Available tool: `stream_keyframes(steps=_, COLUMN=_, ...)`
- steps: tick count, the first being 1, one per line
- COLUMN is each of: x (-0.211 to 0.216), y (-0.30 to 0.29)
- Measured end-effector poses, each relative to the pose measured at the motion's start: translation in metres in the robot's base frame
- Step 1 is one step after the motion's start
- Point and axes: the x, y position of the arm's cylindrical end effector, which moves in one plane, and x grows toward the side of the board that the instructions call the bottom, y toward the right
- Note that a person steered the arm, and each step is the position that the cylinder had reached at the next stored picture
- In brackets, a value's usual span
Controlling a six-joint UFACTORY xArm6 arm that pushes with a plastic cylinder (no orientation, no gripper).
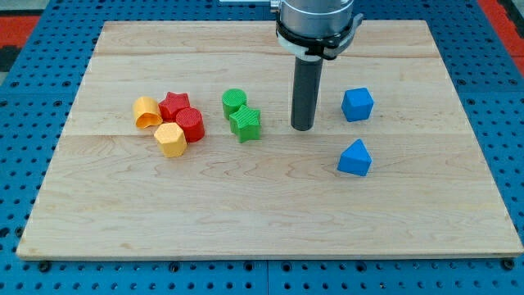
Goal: Move your arm at yellow hexagon
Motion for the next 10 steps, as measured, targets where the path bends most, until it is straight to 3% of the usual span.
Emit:
stream_keyframes(steps=2, x=0.024, y=0.027)
stream_keyframes(steps=3, x=0.096, y=-0.045)
stream_keyframes(steps=4, x=0.133, y=-0.151)
stream_keyframes(steps=5, x=0.077, y=-0.168)
stream_keyframes(steps=6, x=0.073, y=-0.111)
stream_keyframes(steps=10, x=0.046, y=-0.13)
